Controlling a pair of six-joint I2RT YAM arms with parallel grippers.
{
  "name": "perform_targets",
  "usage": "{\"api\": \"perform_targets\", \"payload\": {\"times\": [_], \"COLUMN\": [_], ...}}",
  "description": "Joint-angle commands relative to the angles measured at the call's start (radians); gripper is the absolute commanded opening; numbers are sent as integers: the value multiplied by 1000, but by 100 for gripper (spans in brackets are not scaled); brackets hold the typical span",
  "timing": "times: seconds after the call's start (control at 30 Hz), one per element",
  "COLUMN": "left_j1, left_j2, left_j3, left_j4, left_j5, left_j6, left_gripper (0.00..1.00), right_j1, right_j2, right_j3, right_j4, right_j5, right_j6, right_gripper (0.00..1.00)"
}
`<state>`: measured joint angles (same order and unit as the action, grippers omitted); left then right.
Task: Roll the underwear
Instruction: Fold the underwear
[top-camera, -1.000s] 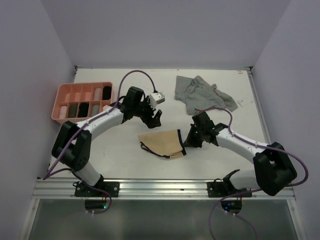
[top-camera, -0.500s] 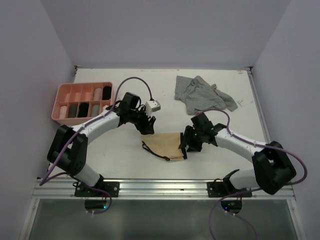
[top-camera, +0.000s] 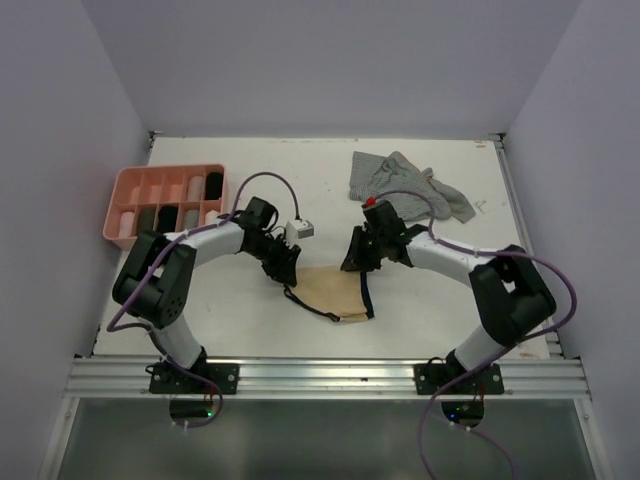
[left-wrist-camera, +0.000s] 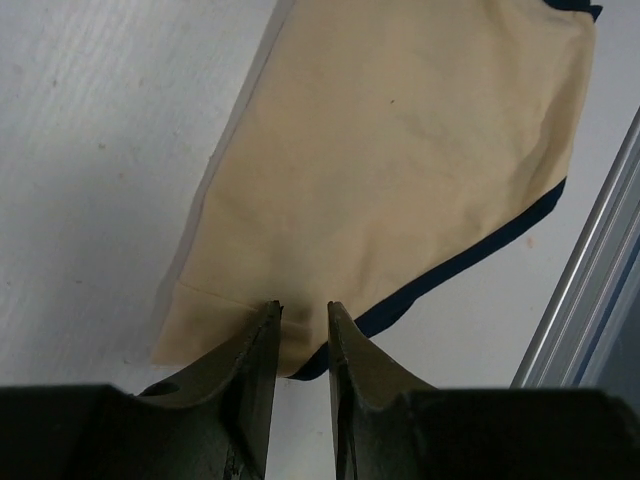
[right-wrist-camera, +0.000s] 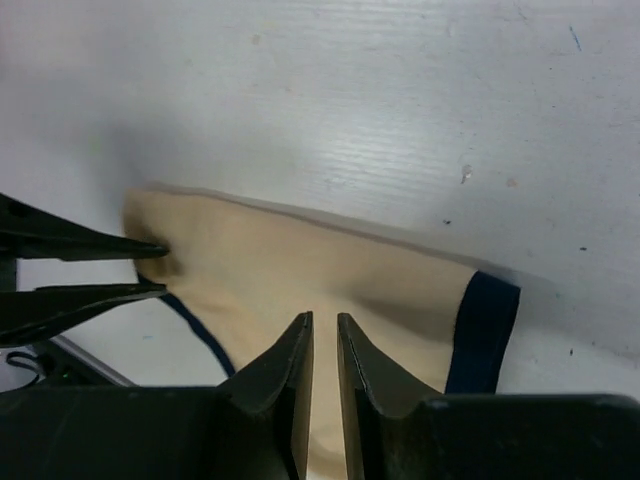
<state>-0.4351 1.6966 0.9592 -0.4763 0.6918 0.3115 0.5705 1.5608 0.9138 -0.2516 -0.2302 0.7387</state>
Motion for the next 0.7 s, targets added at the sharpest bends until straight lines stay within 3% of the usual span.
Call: {"api": "perform_targets", "payload": {"times": [0.0, 0.1, 0.43, 0.67], "left_j1": [42, 50, 50, 49], "left_j2": [44, 67, 192, 14], "left_j3": [18, 23, 159, 191], "left_j4": [-44, -38, -5, -21], "left_j5": [37, 9, -11, 158], "left_j6": [49, 63, 130, 124], "left_gripper": [29, 30, 34, 52], "right_j1": [3, 3, -81, -81], "right_j2": [80, 125, 45, -152], "right_j3": [2, -44, -136, -90], "right_j4": [97, 132, 118, 87], "right_j5": [-46, -28, -29, -161], "right_j6": [-35, -39, -93, -65], "right_gripper": [19, 19, 20, 33]}}
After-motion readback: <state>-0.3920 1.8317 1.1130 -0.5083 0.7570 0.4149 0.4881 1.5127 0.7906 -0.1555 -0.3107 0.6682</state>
